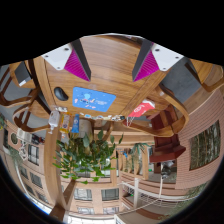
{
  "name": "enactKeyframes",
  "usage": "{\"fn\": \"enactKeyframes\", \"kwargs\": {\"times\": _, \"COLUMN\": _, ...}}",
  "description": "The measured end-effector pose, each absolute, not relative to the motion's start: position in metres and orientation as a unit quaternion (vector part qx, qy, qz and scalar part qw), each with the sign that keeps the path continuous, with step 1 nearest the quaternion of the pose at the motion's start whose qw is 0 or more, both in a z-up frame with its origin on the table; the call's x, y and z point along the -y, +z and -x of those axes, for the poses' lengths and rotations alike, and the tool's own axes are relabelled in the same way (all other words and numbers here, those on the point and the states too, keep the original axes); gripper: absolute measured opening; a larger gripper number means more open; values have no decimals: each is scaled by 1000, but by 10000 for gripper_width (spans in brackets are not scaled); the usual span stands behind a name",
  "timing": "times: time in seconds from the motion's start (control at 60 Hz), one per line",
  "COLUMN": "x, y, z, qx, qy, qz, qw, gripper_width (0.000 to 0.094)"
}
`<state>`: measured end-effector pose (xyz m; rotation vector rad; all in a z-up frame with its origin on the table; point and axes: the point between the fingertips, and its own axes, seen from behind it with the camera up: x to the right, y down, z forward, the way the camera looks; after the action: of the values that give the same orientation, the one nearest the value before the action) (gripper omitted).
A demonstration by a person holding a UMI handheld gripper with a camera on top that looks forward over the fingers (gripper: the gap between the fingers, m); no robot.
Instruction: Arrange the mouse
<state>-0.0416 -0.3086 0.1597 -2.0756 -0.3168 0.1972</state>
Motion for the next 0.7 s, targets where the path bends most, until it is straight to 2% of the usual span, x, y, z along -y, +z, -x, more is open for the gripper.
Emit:
{"fn": "enactKeyframes", "kwargs": {"times": 0.167, "x": 270, "y": 95, "z": -28, "qx": 87, "qy": 40, "qz": 883, "qw": 460, "gripper_width": 853}}
{"fn": "enactKeyframes", "kwargs": {"times": 0.333, "x": 219, "y": 53, "z": -108, "qx": 31, "qy": -6, "qz": 895, "qw": 444, "gripper_width": 853}}
{"fn": "enactKeyframes", "kwargs": {"times": 0.533, "x": 141, "y": 26, "z": -190, "qx": -8, "qy": -62, "qz": 893, "qw": 446, "gripper_width": 853}}
{"fn": "enactKeyframes", "kwargs": {"times": 0.7, "x": 77, "y": 10, "z": -218, "qx": -24, "qy": -72, "qz": 892, "qw": 445, "gripper_width": 849}}
